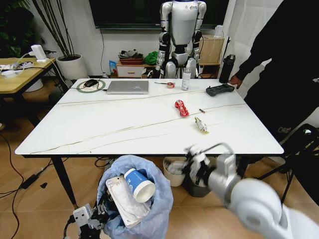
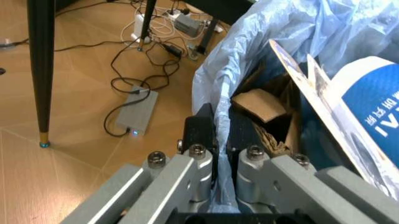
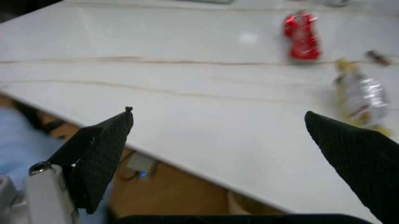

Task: Pick up the trash bin and place the trash from the table into it.

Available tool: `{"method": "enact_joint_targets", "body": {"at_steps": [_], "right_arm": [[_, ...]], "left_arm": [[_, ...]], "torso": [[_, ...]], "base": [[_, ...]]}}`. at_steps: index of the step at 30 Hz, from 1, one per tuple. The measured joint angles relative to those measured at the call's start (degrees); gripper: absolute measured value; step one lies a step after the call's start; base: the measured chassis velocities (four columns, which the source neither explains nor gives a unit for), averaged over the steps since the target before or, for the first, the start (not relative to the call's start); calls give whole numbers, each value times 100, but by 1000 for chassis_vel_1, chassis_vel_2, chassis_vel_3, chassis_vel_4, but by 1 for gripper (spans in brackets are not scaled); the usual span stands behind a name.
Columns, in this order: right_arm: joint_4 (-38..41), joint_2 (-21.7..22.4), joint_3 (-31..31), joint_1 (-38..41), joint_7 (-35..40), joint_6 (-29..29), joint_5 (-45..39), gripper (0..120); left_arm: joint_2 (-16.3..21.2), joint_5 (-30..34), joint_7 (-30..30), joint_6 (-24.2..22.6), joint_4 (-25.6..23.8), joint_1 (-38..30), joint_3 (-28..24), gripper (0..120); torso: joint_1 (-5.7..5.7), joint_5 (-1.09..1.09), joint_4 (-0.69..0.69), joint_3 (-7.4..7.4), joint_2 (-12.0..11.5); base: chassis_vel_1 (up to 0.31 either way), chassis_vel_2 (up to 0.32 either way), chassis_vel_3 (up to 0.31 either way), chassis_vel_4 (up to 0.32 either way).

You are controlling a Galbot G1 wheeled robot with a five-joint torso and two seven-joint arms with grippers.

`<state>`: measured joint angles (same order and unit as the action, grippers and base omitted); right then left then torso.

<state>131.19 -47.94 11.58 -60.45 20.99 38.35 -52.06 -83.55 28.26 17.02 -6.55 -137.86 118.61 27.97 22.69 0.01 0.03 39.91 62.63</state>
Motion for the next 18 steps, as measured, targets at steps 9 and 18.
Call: {"method": "enact_joint_targets", "body": {"at_steps": [9,18], "right_arm": [[-1559,-160,1082,341,-1021,-365,-69,100],[-2589,-267,973,608,-1731,-779,-77,99]], "left_arm": [[75,56,7,-4,-13,-26,-3,0],[92,84,16,-11,-15,-24,15,0]], "torso": [[0,0,-1,0,0],[0,1,-1,0,0]], "base": [[0,0,0,0],[0,0,0,0]]}}
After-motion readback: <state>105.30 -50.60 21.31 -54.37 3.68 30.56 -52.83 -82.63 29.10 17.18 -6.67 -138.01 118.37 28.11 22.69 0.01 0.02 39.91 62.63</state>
